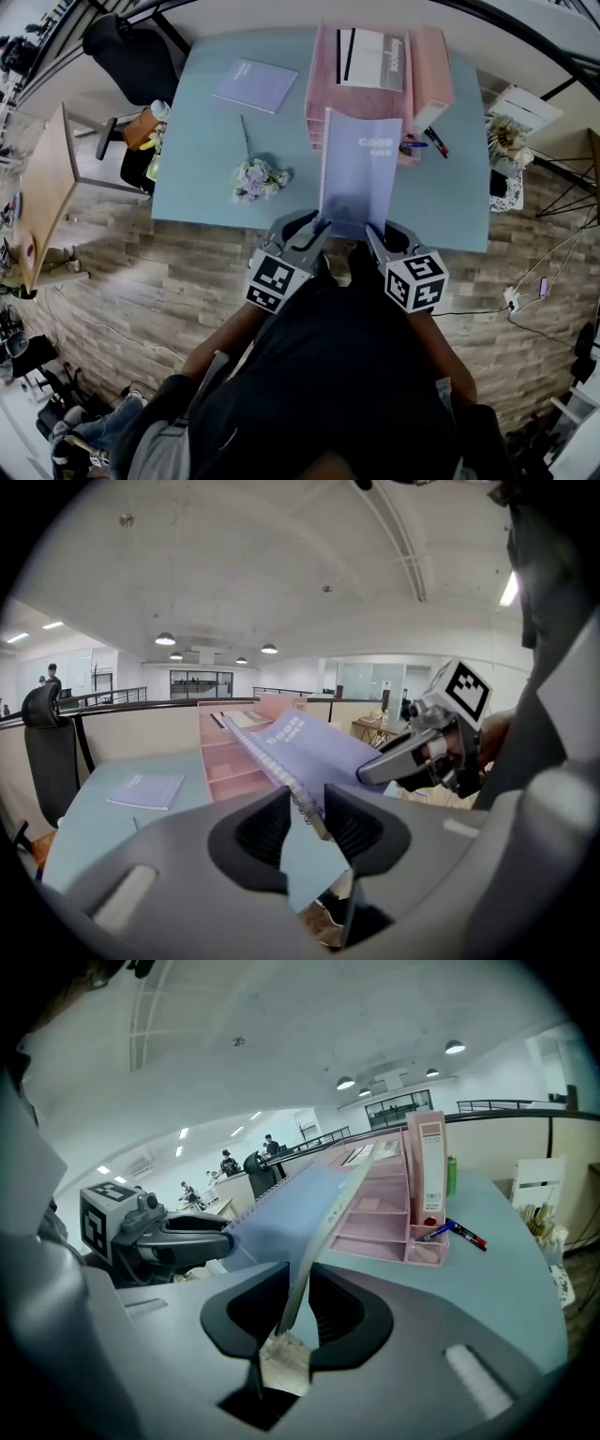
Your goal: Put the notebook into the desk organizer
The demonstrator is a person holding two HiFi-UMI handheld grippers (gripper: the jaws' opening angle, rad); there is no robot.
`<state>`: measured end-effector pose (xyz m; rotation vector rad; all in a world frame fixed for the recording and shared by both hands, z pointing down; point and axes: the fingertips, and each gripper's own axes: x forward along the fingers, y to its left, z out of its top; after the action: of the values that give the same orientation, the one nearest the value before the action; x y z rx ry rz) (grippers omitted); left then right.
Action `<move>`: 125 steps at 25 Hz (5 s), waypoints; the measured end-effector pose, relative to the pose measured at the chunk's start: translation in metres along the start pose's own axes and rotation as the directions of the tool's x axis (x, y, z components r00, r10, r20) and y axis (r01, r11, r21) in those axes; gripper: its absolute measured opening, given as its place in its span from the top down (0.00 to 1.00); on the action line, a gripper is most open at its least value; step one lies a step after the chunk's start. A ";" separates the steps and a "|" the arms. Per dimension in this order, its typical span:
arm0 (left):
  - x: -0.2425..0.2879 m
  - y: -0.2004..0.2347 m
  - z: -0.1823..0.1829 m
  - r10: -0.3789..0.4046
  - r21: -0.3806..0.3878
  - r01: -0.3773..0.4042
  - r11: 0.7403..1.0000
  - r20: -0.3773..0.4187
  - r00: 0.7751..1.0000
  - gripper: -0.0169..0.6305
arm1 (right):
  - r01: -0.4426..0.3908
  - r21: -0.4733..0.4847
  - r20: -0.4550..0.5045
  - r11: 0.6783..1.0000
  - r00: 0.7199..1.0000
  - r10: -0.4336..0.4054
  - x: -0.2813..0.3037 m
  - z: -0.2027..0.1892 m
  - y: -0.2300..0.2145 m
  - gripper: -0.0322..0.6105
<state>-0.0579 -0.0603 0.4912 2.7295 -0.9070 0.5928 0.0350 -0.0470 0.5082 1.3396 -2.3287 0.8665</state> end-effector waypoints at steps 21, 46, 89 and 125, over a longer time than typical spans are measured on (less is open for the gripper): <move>0.011 -0.004 -0.043 0.005 -0.046 -0.008 0.999 -0.068 0.998 0.72 | -0.022 0.100 -0.022 0.995 0.999 0.024 0.014 -0.038 -0.010 0.86; 0.048 0.035 -0.049 0.062 -0.103 -0.073 0.992 -0.100 0.993 0.72 | -0.064 0.154 0.009 0.986 0.998 0.064 0.050 -0.022 -0.045 0.86; 0.147 0.152 -0.032 0.117 -0.241 -0.141 0.960 -0.111 0.987 0.70 | -0.132 0.609 0.138 0.782 0.989 0.059 0.135 0.058 -0.139 0.90; 0.091 0.153 -0.007 0.168 -0.169 -0.173 0.970 -0.044 0.985 0.70 | -0.017 0.364 0.142 0.931 0.989 -0.037 0.117 0.078 -0.149 0.57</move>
<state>-0.0873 -0.2271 0.5474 2.5002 -1.1381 0.5545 0.1056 -0.2310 0.5636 1.6066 -2.3443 1.2880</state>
